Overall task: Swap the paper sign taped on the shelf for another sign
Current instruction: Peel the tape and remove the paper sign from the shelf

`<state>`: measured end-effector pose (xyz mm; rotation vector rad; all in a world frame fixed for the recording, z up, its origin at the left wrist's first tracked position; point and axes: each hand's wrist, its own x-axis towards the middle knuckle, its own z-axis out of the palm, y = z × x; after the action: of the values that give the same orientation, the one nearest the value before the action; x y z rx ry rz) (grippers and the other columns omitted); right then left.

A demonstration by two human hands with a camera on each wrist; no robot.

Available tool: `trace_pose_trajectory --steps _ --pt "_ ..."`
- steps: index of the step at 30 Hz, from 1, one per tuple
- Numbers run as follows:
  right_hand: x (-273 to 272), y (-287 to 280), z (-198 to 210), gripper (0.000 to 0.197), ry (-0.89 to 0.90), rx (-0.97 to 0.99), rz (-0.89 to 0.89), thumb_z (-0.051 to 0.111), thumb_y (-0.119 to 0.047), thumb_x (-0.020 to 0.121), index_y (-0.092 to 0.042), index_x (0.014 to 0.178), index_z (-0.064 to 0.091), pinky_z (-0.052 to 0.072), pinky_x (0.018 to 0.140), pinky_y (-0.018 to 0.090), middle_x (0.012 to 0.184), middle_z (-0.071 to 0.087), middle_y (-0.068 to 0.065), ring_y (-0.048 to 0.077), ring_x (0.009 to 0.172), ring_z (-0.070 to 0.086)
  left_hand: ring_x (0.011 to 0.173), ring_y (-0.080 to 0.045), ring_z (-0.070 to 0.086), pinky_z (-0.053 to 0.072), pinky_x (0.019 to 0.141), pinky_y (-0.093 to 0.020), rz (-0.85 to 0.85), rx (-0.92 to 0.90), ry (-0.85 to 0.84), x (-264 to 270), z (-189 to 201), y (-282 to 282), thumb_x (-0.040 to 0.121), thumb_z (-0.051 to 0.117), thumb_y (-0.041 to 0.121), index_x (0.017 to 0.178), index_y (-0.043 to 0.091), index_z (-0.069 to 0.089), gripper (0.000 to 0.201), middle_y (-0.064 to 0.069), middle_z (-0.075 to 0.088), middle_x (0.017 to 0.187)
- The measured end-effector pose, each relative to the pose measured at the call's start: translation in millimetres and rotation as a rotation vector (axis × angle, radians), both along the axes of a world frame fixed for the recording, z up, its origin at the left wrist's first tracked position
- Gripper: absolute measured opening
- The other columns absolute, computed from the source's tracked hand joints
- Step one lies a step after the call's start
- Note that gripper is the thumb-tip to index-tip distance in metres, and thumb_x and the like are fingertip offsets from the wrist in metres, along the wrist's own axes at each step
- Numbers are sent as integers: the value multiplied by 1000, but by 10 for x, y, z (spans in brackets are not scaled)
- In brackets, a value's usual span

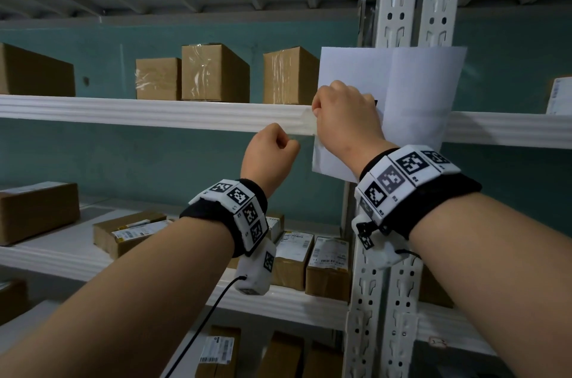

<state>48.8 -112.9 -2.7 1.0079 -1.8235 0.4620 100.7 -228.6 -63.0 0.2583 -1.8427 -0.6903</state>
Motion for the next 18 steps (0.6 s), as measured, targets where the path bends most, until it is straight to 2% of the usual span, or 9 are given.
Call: trace_pose_trajectory --steps 5,9,11,13,16,18 --pt "55 27 59 17 17 -32 33 47 -16 93 -15 106 59 39 85 38 107 58 6 25 96 55 69 -12 49 38 61 -24 -44 144 126 41 59 -41 85 52 20 86 15 52 5 7 52 76" --pt "109 -1 35 18 7 -44 53 46 -18 94 -16 105 60 40 87 37 106 59 4 23 98 55 80 0 52 40 66 -15 -147 211 131 115 119 -47 88 55 28 120 16 50 35 5 55 101" --pt "114 -22 10 18 -22 -38 61 46 -17 94 -17 104 61 39 88 37 106 59 3 23 98 55 88 -5 55 41 72 -18 -196 240 124 164 128 -32 88 57 32 128 18 45 45 4 55 106" --pt "118 -44 -16 18 -50 -38 66 46 -18 94 -18 104 61 40 88 37 106 59 3 22 97 55 93 -10 56 41 79 -23 -209 256 112 209 126 -24 86 60 36 132 19 41 52 4 56 105" --pt "139 -63 -45 18 -76 -31 75 45 -20 95 -18 104 61 40 89 38 106 60 3 23 97 56 87 -5 56 43 82 -25 -188 264 106 251 116 -45 84 65 37 135 22 37 60 12 56 92" --pt "163 -68 -50 19 -81 -22 82 45 -20 95 -18 106 60 39 88 37 105 60 3 23 97 56 91 -8 59 45 85 -27 -166 243 106 268 107 -72 83 68 34 138 26 33 66 11 60 90"
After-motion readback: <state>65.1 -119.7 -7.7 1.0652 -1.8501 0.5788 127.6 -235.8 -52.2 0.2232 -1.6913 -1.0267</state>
